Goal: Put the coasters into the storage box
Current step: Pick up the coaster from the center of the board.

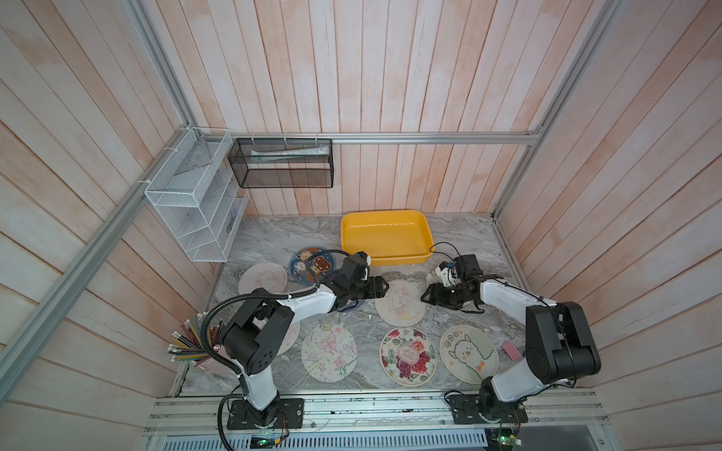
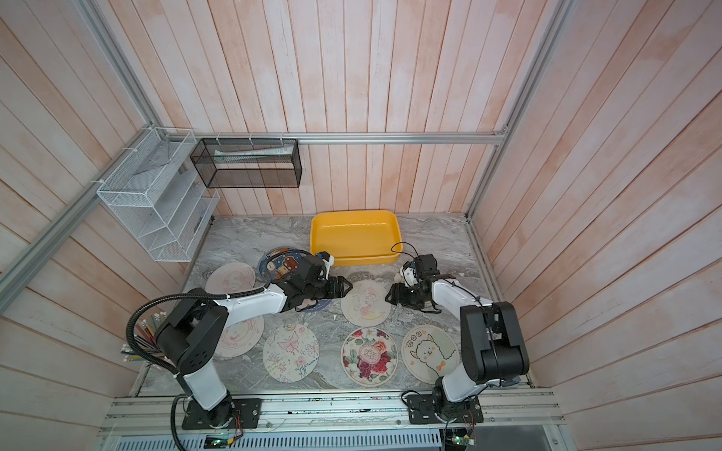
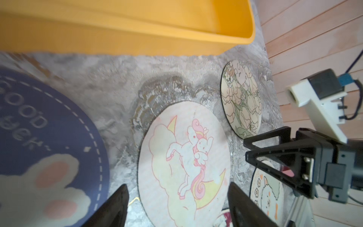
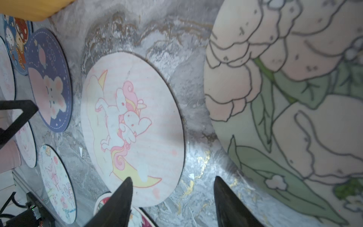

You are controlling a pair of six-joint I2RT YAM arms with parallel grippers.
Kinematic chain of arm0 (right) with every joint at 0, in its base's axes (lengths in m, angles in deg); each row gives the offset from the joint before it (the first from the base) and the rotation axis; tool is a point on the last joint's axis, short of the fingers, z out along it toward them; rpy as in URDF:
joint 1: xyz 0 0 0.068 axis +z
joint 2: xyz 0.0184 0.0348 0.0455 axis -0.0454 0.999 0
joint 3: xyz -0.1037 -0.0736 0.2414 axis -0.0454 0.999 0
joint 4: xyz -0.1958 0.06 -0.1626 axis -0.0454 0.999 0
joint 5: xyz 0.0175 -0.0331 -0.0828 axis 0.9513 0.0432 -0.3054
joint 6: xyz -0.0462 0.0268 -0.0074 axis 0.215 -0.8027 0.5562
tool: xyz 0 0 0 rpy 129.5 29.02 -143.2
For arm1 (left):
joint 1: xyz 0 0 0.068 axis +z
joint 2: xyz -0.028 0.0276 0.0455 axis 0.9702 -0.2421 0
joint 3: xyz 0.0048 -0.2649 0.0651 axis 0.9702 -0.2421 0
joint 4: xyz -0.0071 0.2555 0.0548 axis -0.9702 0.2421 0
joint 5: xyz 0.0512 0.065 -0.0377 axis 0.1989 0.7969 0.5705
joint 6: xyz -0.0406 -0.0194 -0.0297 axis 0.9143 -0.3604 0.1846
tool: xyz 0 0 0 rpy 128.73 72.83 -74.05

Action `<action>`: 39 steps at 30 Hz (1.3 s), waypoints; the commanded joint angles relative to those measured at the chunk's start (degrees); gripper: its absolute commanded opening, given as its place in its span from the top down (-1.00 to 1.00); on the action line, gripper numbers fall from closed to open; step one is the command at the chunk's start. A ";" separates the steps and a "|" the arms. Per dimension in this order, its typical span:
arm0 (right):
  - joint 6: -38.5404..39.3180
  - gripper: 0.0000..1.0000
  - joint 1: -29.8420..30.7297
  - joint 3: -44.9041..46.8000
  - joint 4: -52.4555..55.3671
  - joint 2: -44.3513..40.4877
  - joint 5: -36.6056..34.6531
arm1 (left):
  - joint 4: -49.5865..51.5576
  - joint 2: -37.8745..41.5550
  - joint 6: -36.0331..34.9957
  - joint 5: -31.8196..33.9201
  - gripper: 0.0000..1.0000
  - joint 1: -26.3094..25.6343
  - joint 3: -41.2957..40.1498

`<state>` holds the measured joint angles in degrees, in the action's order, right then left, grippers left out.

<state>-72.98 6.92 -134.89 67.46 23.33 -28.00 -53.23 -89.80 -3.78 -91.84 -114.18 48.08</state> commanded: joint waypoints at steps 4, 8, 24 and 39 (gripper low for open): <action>-2.30 -0.35 0.70 1.78 -3.52 -1.11 1.79 | 10.64 -4.17 0.28 -0.74 -0.32 -0.03 5.11; -2.84 -0.36 0.85 1.83 -4.00 -0.23 0.97 | 13.67 -6.51 -0.32 -0.36 -0.29 -0.04 7.46; -4.11 -0.29 2.18 0.42 -5.43 4.06 0.13 | 17.07 -10.75 0.06 -3.39 -0.11 -0.21 10.05; -3.41 -0.21 2.71 0.41 -5.17 6.01 -0.09 | 21.46 -13.48 -1.55 -4.72 -0.04 -1.09 13.19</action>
<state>-76.79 9.17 -134.43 60.86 27.28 -27.15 -35.59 -100.61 -4.11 -95.90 -114.53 61.00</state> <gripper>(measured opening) 0.608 0.520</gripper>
